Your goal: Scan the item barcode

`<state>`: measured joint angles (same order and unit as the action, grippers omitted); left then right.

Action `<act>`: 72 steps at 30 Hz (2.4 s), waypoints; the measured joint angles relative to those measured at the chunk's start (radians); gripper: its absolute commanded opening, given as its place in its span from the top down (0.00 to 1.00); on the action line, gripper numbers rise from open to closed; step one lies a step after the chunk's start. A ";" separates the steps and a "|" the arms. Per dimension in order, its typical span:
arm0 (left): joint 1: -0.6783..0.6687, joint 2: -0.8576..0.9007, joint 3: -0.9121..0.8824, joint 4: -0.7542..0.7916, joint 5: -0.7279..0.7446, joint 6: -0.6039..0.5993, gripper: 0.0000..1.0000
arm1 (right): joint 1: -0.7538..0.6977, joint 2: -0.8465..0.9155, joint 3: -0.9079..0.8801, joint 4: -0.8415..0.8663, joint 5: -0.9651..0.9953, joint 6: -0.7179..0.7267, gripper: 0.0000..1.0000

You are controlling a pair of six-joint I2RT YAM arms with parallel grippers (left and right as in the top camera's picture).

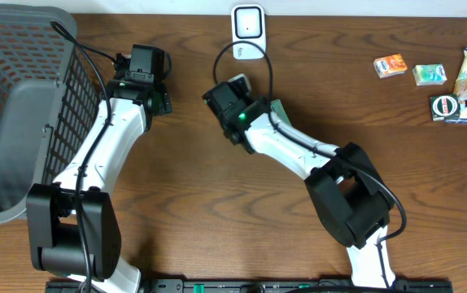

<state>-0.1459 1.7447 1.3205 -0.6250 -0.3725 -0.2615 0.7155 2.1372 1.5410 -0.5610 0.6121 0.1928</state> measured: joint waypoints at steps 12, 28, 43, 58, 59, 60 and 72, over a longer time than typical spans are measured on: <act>0.000 0.000 0.000 0.000 0.000 0.000 0.02 | -0.106 -0.015 0.044 -0.031 -0.043 -0.007 0.26; 0.000 0.000 0.000 0.000 0.000 0.000 0.02 | -0.290 -0.018 0.008 -0.137 -0.640 -0.146 0.38; 0.000 0.000 0.000 0.000 0.000 0.000 0.02 | -0.285 -0.029 -0.038 -0.111 -0.613 -0.169 0.36; 0.000 0.000 0.000 0.000 0.000 0.000 0.02 | -0.285 -0.032 0.000 -0.126 -0.614 -0.152 0.29; 0.000 0.000 0.000 0.000 0.000 0.000 0.02 | -0.285 -0.035 0.004 -0.124 -0.613 -0.152 0.31; 0.000 0.000 0.000 0.000 0.000 0.000 0.02 | -0.285 -0.037 0.005 -0.124 -0.612 -0.152 0.32; 0.000 0.000 0.000 0.000 0.000 0.000 0.02 | -0.285 -0.034 -0.018 -0.124 -0.613 -0.148 0.36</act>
<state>-0.1459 1.7447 1.3205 -0.6250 -0.3725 -0.2615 0.4305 2.1029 1.5227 -0.6846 -0.0006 0.0448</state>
